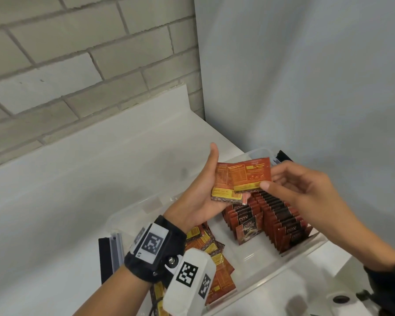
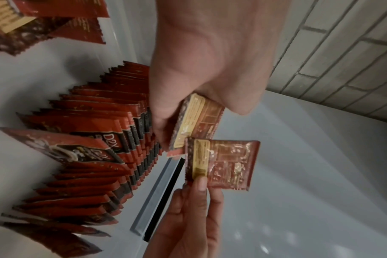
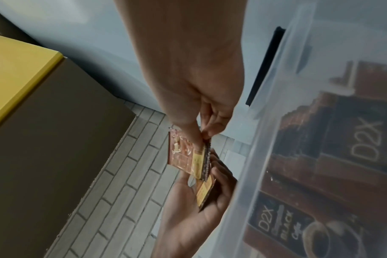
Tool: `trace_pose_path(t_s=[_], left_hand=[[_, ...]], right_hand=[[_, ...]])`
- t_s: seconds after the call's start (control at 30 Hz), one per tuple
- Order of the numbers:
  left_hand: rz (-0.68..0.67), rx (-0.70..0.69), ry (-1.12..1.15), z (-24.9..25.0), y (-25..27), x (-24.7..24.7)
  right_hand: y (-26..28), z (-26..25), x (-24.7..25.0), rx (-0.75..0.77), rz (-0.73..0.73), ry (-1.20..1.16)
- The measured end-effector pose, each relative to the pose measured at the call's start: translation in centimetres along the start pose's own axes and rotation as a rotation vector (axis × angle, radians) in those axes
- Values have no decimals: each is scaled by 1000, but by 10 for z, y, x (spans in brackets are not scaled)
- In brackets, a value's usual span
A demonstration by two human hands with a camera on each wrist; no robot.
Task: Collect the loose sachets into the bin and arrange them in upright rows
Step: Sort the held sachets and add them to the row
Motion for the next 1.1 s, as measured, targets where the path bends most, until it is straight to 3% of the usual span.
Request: trace_pose_path(t_s=[0.1, 0.43, 0.5, 0.63, 0.8, 1.1], left_hand=[[-8, 48, -18, -2, -2, -1], [-105, 26, -156, -2, -1, -2], [-106, -5, -141, -2, -1, -2], [-73, -99, -81, -1, -2, -3], [-66, -177, -37, -1, -3, -1], [-2, -214, -79, 0, -2, -1]], right_hand=[[1, -7, 2, 60, 50, -14], [3, 0, 7, 294, -15, 371], [3, 0, 6, 237, -15, 305], [3, -7, 2, -19, 49, -63], [7, -9, -10, -228, -109, -61], [0, 1, -8, -281, -5, -271]])
Point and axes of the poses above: each hand's wrist, its own y-axis away from the middle knuckle, its own x-axis out of the back of the hand, z = x × y, the point moved 1 cm from there along -y, towards the middle knuckle, and after that the axes turned 5 degrees about -y, right-handed, at the moved point
